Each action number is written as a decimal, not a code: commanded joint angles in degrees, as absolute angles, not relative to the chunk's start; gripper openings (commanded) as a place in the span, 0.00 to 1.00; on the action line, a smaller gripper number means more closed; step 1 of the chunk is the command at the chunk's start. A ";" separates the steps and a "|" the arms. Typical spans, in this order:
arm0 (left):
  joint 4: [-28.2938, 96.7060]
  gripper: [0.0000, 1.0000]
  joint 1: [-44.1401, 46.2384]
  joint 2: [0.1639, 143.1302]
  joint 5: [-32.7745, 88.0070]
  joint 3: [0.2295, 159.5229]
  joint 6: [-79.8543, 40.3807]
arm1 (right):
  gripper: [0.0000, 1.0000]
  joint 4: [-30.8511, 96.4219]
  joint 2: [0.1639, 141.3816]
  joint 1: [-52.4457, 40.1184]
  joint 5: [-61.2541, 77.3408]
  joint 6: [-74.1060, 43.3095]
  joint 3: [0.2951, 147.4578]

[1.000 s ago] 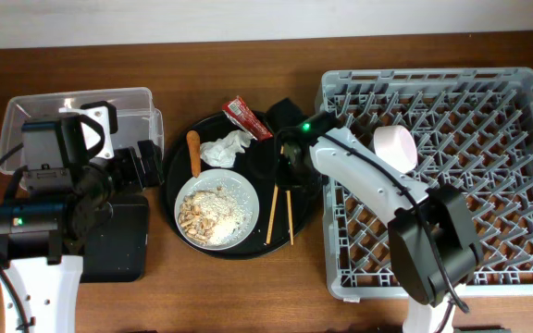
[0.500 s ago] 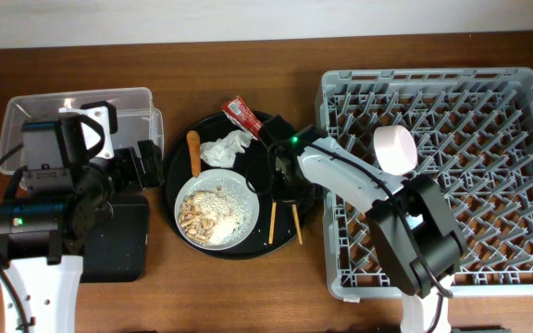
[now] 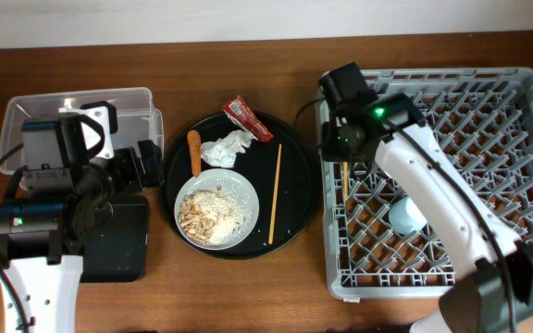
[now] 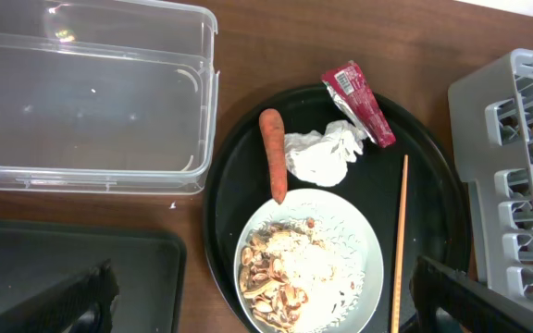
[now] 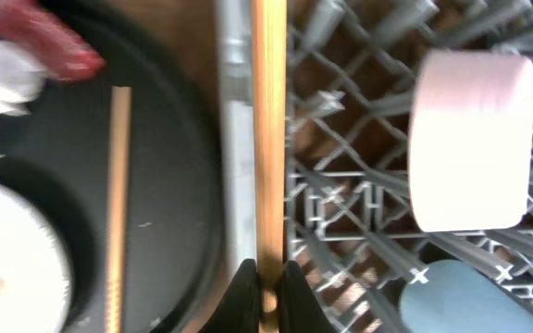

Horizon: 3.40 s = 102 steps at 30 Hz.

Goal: Sort waste into correct bins and load items into the dishwasher rack

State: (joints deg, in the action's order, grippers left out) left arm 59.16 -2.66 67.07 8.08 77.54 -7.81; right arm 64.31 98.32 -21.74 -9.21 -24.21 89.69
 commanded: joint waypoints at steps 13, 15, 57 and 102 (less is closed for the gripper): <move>59.07 1.00 -2.79 66.89 7.64 78.15 -8.29 | 0.48 51.33 107.92 -36.62 -3.81 -34.00 83.99; 59.07 1.00 -2.79 66.89 7.64 78.15 -8.32 | 0.48 50.52 112.55 -37.06 -1.39 -35.03 83.99; 59.07 0.99 -2.79 66.89 7.64 78.13 -8.29 | 0.98 60.71 68.45 -28.42 10.92 -18.46 84.58; 59.05 1.00 -2.79 66.89 8.23 78.11 -8.43 | 0.98 3.53 0.32 -1.85 9.28 4.08 0.32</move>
